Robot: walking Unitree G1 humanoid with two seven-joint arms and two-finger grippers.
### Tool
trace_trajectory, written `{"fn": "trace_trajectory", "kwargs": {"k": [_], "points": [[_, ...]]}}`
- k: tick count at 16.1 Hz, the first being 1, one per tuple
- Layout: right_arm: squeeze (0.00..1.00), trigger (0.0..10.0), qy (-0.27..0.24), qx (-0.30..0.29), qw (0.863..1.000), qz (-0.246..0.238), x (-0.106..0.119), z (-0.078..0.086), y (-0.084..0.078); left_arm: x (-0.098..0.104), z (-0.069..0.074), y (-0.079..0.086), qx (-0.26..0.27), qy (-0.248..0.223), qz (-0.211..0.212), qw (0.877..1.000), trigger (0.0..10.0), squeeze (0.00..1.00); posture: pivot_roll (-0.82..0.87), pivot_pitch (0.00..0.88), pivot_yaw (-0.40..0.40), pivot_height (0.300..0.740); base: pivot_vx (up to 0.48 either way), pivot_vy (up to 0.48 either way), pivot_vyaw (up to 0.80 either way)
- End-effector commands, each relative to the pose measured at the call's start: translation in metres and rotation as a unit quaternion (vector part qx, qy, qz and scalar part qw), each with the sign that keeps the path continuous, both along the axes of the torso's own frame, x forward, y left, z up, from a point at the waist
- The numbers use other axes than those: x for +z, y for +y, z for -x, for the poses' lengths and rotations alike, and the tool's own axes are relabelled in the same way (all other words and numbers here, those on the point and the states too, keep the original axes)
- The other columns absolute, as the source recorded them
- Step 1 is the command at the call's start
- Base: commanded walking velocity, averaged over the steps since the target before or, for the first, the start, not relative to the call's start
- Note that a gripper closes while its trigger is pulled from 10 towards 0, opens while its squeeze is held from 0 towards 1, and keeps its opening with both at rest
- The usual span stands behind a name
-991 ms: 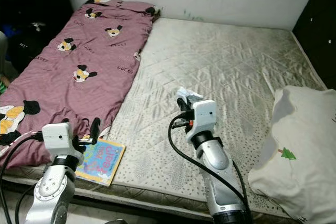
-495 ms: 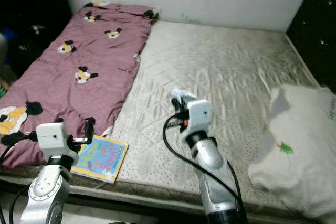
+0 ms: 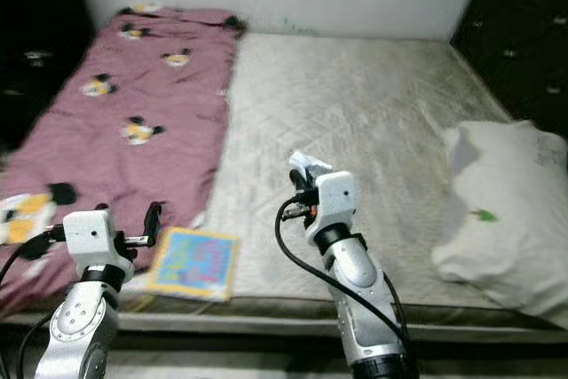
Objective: Clean up the room
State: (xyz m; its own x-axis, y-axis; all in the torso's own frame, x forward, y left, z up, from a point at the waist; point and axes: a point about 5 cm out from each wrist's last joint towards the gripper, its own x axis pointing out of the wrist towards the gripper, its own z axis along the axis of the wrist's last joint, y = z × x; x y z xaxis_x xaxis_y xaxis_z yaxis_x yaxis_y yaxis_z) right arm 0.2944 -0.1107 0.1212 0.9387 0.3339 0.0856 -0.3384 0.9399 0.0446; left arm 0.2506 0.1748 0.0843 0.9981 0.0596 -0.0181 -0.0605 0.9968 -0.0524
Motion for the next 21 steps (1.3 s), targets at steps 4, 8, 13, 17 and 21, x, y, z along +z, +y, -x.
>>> {"fn": "trace_trajectory", "kwargs": {"k": [4,8,13,17,21], "points": [[0.00,10.0,0.004,-0.006,1.000,0.008,-0.0022,0.0009,-0.0066,-0.0010,0.0002,-0.0054,-0.006,0.001,0.005,1.000,10.0,0.00,0.06,0.070,0.010,0.740,0.000,0.480,-0.60],[0.00,10.0,0.004,-0.006,1.000,0.017,-0.0039,0.0003,-0.0072,0.0041,0.0015,-0.0096,-0.034,-0.018,0.008,0.999,10.0,0.00,0.06,0.074,0.008,0.740,0.000,0.074,0.00],[0.00,10.0,0.006,-0.006,1.000,0.017,-0.0063,0.0038,-0.0057,0.0048,0.0027,-0.0111,-0.044,-0.019,0.007,0.999,10.0,0.00,0.06,0.080,0.016,0.740,0.212,0.000,0.00],[0.00,10.0,0.005,-0.009,1.000,0.018,-0.0066,0.0034,-0.0066,0.0051,0.0027,-0.0114,-0.049,-0.021,0.008,0.999,10.0,0.00,0.06,0.085,0.017,0.740,0.319,0.000,0.00],[0.00,10.0,0.005,-0.008,1.000,0.018,-0.0066,0.0033,-0.0055,0.0054,0.0030,-0.0112,-0.050,-0.021,0.007,0.999,10.0,0.00,0.06,0.086,0.017,0.740,0.381,0.000,0.00]]}}
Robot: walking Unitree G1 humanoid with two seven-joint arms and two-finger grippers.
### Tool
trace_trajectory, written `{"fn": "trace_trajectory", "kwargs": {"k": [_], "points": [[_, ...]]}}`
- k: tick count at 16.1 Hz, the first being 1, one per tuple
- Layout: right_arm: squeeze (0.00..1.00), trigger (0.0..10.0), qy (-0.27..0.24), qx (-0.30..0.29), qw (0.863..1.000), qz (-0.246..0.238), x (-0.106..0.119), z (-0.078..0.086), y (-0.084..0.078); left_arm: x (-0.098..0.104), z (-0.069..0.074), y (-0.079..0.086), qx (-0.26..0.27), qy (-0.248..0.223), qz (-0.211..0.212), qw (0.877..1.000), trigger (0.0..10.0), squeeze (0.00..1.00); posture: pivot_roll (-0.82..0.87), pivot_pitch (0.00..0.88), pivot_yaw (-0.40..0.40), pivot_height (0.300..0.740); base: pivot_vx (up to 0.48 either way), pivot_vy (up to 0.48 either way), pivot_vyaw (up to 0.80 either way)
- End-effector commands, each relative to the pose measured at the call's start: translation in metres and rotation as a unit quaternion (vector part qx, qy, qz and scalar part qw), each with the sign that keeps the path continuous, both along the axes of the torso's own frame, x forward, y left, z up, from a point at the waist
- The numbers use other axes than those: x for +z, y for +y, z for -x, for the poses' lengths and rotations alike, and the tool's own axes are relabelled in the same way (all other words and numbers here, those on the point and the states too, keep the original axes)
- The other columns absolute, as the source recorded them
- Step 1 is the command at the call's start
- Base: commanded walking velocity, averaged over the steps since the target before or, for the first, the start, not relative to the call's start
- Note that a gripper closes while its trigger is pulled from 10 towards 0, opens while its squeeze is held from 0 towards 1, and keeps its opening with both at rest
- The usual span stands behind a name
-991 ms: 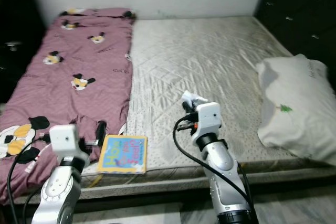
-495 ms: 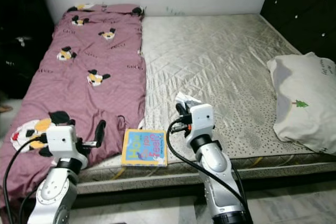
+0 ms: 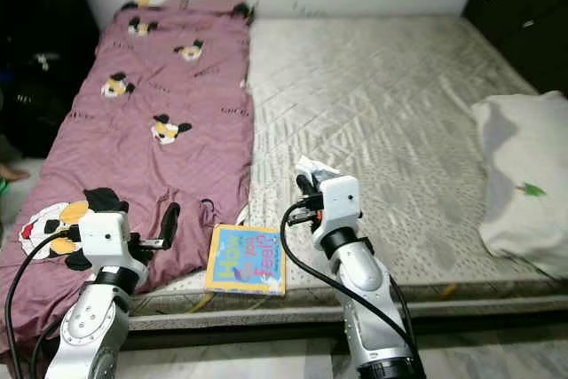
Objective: Clean up the room
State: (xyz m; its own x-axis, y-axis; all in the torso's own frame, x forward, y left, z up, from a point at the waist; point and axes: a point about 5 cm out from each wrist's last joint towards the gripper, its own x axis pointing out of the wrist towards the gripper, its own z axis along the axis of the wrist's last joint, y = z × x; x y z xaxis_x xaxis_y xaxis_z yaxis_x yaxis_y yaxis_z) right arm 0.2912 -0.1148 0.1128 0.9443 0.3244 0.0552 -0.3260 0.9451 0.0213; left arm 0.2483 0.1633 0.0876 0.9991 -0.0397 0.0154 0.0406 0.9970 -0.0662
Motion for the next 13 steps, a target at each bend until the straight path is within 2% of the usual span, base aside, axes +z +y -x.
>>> {"fn": "trace_trajectory", "kwargs": {"k": [1,4,8,10,11,13], "points": [[0.00,10.0,-0.005,-0.002,1.000,0.002,0.002,0.000,-0.001,0.002,0.001,0.000,0.000,-0.004,-0.001,1.000,10.0,0.00,0.06,0.086,0.017,0.740,0.382,0.000,0.00],[0.00,10.0,-0.008,-0.002,1.000,0.001,0.003,0.000,-0.001,0.001,0.000,0.003,0.010,-0.002,-0.009,1.000,10.0,0.00,0.06,0.088,0.020,0.740,0.291,0.000,0.00],[0.00,10.0,-0.007,-0.002,1.000,0.000,0.003,0.000,-0.001,-0.002,-0.001,0.008,0.034,0.008,-0.015,0.999,10.0,0.00,0.06,0.088,0.020,0.740,0.000,0.000,0.00],[0.00,10.0,-0.005,-0.002,1.000,0.001,0.001,0.000,-0.002,0.001,0.000,0.012,0.029,-0.011,-0.036,0.999,10.0,0.00,0.06,0.087,0.020,0.740,0.000,0.000,0.00],[0.00,10.0,-0.003,0.001,1.000,0.004,0.000,0.000,-0.001,0.002,0.000,0.009,0.003,-0.018,-0.027,0.999,10.0,0.00,0.07,0.087,0.020,0.740,0.000,0.000,0.00],[0.00,10.0,-0.005,0.008,1.000,0.010,0.002,-0.001,0.002,0.004,0.000,0.013,0.025,-0.023,-0.025,0.999,10.0,0.00,0.06,0.088,0.025,0.740,0.000,0.000,0.00]]}}
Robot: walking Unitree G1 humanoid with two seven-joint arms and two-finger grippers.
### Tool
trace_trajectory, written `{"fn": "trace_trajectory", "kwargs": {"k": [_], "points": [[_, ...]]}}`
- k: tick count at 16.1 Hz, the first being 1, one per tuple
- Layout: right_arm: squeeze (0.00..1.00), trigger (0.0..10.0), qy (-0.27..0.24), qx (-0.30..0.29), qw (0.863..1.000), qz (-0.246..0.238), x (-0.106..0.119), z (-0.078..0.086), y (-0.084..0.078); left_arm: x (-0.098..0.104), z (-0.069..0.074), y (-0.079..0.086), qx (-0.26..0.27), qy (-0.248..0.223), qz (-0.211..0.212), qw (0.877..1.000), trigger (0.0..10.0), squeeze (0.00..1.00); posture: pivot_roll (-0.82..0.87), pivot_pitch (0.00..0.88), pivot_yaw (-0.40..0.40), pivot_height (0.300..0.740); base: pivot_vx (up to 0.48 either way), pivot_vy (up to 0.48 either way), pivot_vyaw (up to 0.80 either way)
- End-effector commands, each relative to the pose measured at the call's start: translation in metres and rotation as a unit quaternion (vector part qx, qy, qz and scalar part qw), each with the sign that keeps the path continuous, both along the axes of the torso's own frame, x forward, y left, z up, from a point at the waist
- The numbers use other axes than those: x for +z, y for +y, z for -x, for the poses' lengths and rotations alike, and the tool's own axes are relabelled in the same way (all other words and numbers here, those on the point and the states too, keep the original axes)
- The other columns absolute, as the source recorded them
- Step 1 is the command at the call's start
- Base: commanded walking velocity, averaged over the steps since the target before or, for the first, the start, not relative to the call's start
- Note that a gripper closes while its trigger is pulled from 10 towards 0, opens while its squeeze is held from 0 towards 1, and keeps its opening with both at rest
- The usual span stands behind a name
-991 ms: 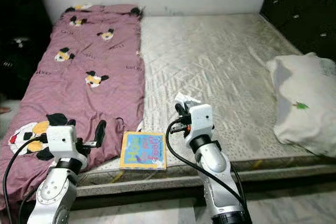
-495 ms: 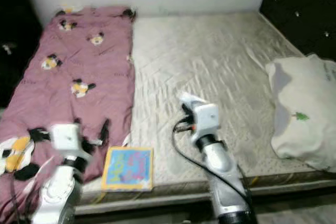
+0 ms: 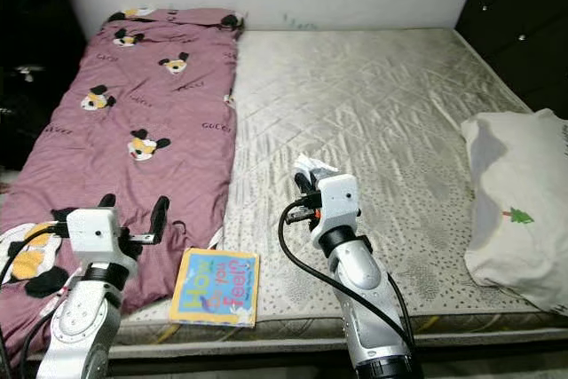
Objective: Clean up the room
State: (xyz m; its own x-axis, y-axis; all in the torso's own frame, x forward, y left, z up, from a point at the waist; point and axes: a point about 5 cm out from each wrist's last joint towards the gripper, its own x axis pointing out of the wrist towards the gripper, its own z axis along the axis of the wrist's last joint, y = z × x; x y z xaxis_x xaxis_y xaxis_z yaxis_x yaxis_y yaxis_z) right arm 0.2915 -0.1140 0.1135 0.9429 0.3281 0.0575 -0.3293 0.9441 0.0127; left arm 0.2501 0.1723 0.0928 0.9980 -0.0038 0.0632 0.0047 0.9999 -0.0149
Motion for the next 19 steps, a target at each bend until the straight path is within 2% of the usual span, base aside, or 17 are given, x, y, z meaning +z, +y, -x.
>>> {"fn": "trace_trajectory", "kwargs": {"k": [1,2,7,12,19], "points": [[0.00,10.0,-0.004,0.009,1.000,0.005,0.0020,-0.0006,0.0019,-0.0004,0.0022,0.0057,0.022,0.000,-0.006,1.000,10.0,0.00,0.06,0.088,0.025,0.740,0.000,0.000,0.00],[0.00,10.0,-0.004,0.010,1.000,0.003,0.0028,-0.0006,-0.0004,-0.0042,0.0024,0.0075,0.038,0.025,-0.007,0.999,10.0,0.00,0.05,0.089,0.022,0.740,0.000,0.000,0.00],[0.00,10.0,-0.012,0.018,1.000,0.019,0.0037,-0.0018,0.0002,-0.0068,0.0009,0.0041,0.027,0.030,0.013,0.999,10.0,0.00,0.05,0.081,0.008,0.740,0.000,0.000,0.09],[0.00,10.0,-0.008,0.015,1.000,0.014,0.0013,-0.0012,0.0000,-0.0089,0.0016,-0.0017,0.009,0.035,0.018,0.999,10.0,0.00,0.05,0.081,0.013,0.740,0.000,0.291,0.00],[0.00,10.0,-0.008,0.012,1.000,0.015,-0.0001,-0.0007,0.0006,-0.0087,0.0014,-0.0006,0.008,0.037,0.017,0.999,10.0,0.00,0.05,0.090,0.018,0.740,0.000,0.385,0.00]]}}
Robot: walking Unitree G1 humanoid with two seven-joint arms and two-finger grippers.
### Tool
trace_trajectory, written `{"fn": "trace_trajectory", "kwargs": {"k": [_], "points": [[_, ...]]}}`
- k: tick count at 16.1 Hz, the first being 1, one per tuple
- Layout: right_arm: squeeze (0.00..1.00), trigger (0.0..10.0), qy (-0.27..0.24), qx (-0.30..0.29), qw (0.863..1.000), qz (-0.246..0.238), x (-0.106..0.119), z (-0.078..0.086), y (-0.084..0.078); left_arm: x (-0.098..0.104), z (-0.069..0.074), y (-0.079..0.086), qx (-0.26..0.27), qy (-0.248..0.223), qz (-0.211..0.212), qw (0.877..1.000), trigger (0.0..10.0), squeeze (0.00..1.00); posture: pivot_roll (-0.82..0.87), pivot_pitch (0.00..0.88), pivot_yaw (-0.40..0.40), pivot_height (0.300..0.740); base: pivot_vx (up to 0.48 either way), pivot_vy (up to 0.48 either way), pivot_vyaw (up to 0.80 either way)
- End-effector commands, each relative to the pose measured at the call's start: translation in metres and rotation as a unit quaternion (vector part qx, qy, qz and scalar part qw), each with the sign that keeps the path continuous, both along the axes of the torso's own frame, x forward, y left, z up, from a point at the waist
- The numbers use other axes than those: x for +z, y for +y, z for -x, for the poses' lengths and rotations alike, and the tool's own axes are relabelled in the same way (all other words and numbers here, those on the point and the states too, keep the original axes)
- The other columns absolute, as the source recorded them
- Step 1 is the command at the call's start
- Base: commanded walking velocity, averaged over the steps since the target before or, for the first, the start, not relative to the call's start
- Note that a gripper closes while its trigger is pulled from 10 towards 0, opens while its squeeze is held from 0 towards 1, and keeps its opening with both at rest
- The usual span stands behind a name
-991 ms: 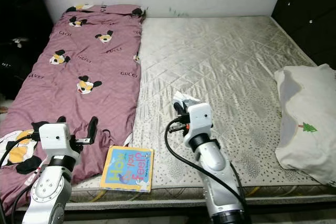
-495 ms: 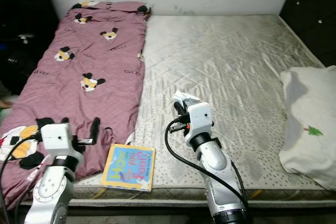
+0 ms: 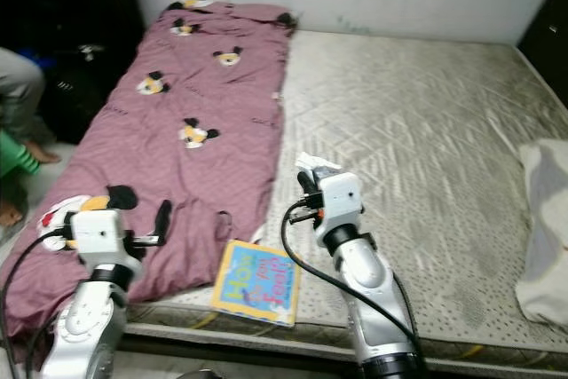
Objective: Clean up the room
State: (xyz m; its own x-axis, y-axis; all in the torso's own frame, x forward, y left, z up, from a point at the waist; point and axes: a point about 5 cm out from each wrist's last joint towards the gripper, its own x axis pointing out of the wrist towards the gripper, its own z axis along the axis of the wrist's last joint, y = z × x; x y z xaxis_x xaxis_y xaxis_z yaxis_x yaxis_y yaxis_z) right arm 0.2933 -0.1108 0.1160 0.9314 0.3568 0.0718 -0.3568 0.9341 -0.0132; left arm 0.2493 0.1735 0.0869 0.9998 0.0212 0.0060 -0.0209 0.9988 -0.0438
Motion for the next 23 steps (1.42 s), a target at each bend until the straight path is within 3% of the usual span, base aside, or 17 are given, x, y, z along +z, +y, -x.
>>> {"fn": "trace_trajectory", "kwargs": {"k": [1,23], "points": [[0.00,10.0,0.003,-0.003,1.000,0.004,-0.0025,0.0012,-0.0019,-0.0025,0.0005,-0.0015,-0.004,0.008,0.002,1.000,10.0,0.00,0.05,0.090,0.019,0.740,0.000,0.420,0.00],[0.00,10.0,-0.009,0.006,1.000,0.009,0.0007,-0.0015,0.0034,-0.0028,-0.0011,-0.0017,-0.003,0.011,0.005,1.000,10.0,0.00,0.06,0.091,0.015,0.740,0.000,0.454,0.00]]}}
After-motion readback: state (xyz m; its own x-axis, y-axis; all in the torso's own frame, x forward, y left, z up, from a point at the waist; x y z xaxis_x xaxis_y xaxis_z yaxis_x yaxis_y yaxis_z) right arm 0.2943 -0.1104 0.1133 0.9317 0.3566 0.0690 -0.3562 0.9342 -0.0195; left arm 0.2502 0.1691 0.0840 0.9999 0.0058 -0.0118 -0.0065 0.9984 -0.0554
